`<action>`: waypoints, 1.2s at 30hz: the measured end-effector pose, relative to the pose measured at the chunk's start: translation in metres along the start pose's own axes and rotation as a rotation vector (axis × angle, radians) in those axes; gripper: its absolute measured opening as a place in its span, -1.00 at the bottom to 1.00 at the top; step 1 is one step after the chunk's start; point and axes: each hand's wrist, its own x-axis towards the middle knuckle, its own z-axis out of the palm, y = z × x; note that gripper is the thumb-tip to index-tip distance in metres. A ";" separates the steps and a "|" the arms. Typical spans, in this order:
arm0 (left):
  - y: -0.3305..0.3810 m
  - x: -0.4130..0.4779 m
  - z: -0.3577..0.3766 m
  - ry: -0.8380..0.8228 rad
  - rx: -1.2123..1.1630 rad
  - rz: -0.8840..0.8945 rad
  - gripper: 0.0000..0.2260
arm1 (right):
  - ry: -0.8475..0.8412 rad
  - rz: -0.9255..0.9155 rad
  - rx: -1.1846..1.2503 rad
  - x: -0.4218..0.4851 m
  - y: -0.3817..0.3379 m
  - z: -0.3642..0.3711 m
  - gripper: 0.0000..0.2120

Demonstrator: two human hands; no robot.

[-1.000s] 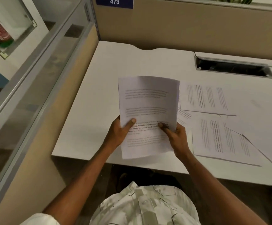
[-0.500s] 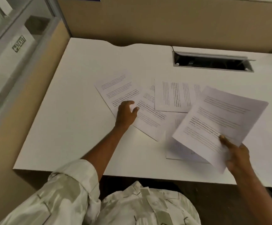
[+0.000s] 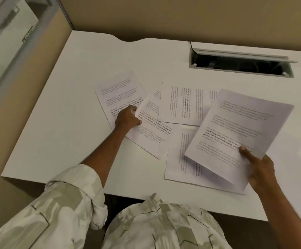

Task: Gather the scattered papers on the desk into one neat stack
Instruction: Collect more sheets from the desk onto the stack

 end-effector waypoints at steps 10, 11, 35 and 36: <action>-0.044 -0.036 -0.012 -0.045 -0.442 -0.168 -0.73 | -0.053 -0.008 0.035 0.021 -0.012 0.015 -0.52; -0.055 -0.043 -0.015 -0.054 -0.508 -0.162 -0.71 | -0.059 -0.006 0.043 0.020 -0.013 0.017 -0.52; -0.085 -0.010 -0.041 0.351 -0.156 -0.279 -0.12 | -0.027 -0.026 0.019 -0.022 -0.004 0.075 -0.74; -0.079 -0.007 -0.042 0.331 -0.169 -0.284 -0.05 | -0.024 -0.028 0.025 -0.023 -0.004 0.076 -0.73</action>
